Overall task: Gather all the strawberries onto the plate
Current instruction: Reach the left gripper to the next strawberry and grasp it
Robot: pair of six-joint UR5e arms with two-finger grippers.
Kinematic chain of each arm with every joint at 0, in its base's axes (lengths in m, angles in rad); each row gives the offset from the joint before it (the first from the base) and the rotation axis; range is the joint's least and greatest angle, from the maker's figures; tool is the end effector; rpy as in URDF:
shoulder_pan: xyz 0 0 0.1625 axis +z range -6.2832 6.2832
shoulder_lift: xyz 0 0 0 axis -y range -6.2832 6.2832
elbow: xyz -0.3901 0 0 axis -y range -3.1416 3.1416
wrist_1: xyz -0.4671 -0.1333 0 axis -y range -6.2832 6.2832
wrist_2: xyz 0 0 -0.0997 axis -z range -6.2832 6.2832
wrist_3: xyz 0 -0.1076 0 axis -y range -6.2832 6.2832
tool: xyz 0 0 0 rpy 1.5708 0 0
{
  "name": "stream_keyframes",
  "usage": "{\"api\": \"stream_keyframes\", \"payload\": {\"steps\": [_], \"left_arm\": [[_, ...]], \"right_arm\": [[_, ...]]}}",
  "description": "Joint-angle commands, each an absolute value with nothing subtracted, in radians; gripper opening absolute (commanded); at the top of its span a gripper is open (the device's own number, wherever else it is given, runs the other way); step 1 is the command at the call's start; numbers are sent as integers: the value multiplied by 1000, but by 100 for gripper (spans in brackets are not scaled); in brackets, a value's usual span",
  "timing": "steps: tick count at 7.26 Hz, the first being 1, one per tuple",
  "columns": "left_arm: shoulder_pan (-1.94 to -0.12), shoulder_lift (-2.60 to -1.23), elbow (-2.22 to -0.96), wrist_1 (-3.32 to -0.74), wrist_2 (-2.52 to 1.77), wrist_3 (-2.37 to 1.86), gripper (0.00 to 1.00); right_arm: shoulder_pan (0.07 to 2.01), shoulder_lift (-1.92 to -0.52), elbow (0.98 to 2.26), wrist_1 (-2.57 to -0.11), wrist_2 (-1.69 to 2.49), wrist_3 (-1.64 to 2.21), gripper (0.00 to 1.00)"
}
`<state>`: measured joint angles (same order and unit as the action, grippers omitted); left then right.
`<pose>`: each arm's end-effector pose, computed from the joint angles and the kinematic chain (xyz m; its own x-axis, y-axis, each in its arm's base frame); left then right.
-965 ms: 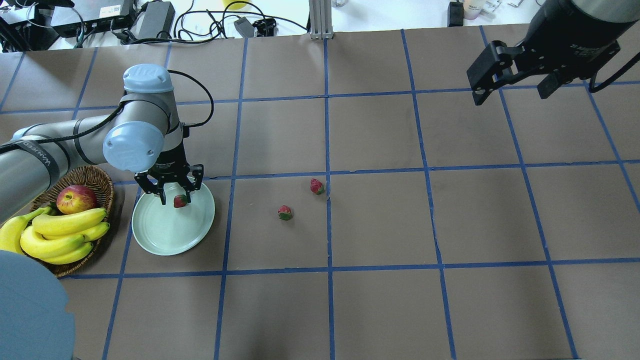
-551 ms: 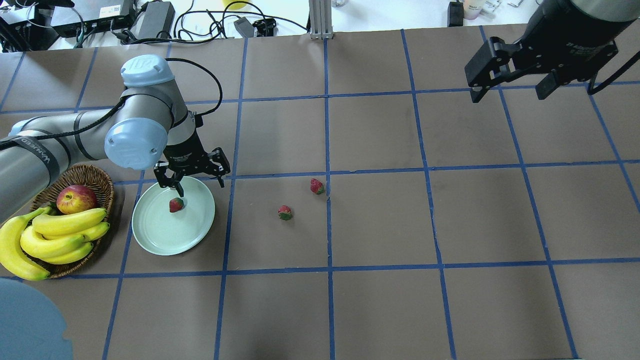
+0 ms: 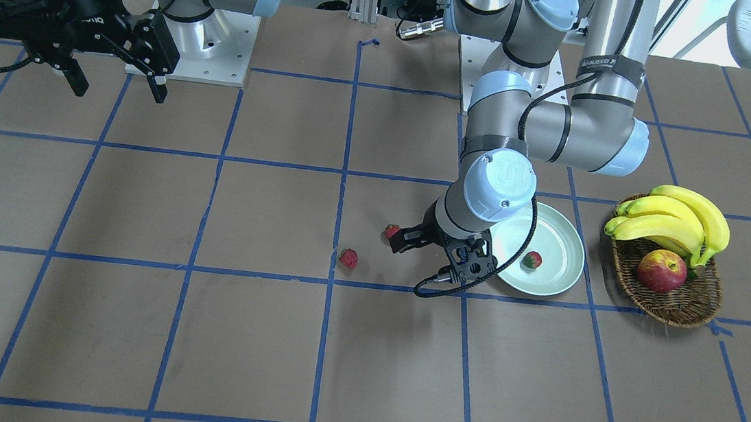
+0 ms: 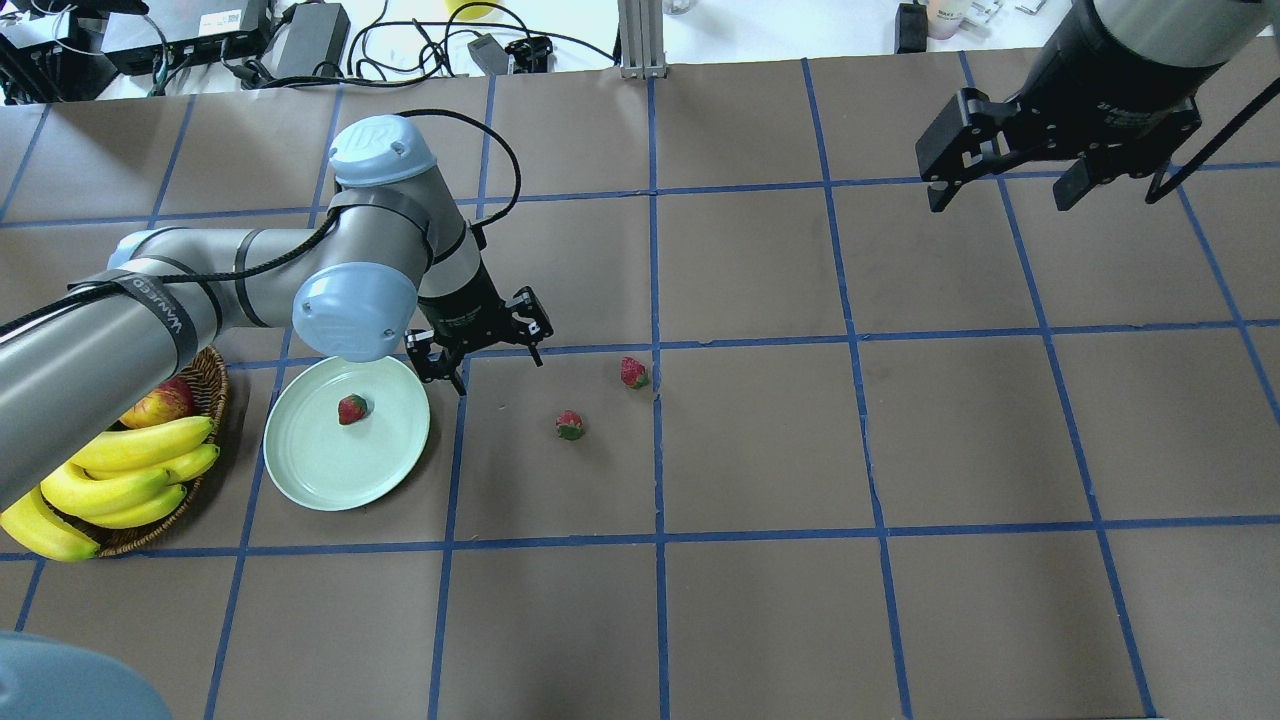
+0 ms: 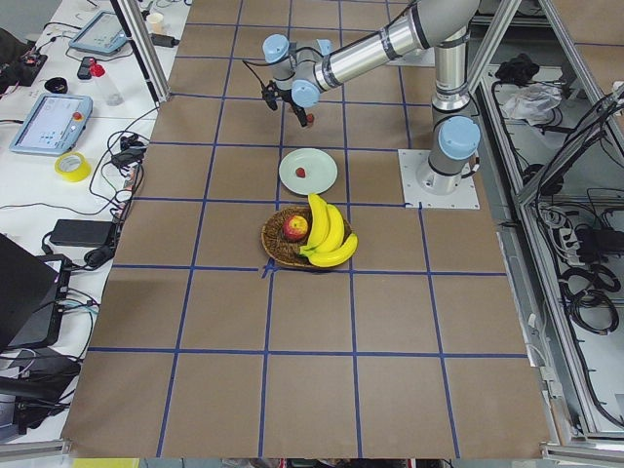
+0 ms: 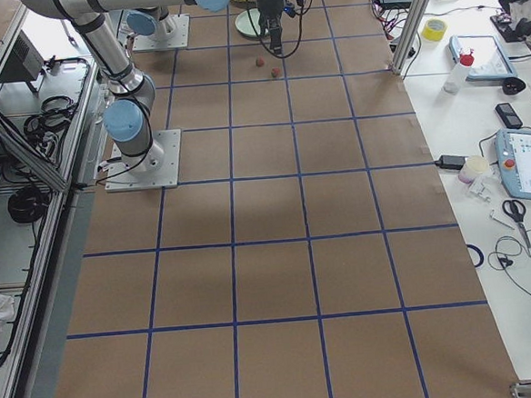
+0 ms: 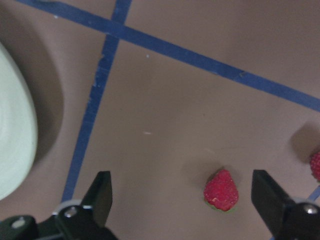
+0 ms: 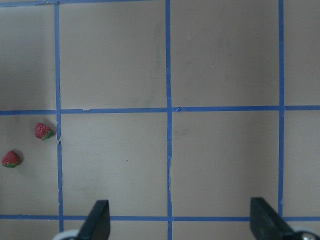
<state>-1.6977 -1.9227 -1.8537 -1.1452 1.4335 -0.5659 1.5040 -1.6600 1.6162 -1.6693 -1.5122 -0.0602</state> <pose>-0.2210 -0.5625 0.1267 -0.8989 -0.4382 0.0017 -0.4243 0.8712 0.2471 0.1029 -0.5539 0.4793 -0.9988 -0.0012 -0.0493 0.0060 0.9894 -0.1451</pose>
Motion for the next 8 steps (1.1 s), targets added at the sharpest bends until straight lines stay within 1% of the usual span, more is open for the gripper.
{"api": "stream_keyframes", "payload": {"steps": [1,3,4,5,6,7,8], "left_arm": [[-1715,-1936,-1873,-1143,1334,-647,100],[-1715,-1950,-1919,-1117,1328,-647,100],[-1715,-1954,-1921,-1117,1328,-646,98],[-1715,-1965,-1921,-1117,1328,-644,91],[-1715,-1973,-1921,-1117,1325,-643,75],[-1715,-1976,-1921,-1114,1322,-641,37],[-1715,-1976,-1916,-1111,1303,-638,0]], "right_arm": [[1505,-1652,1620,-1692,-1509,-61,100],[1503,-1654,1603,-1692,-1508,-54,100],[1503,-1661,1598,-1683,-1509,-60,100],[1503,-1664,1598,-1680,-1511,-60,100],[1503,-1664,1601,-1677,-1511,-61,100],[1503,-1666,1612,-1678,-1508,-60,100],[1503,-1666,1612,-1677,-1506,-61,100]]}}
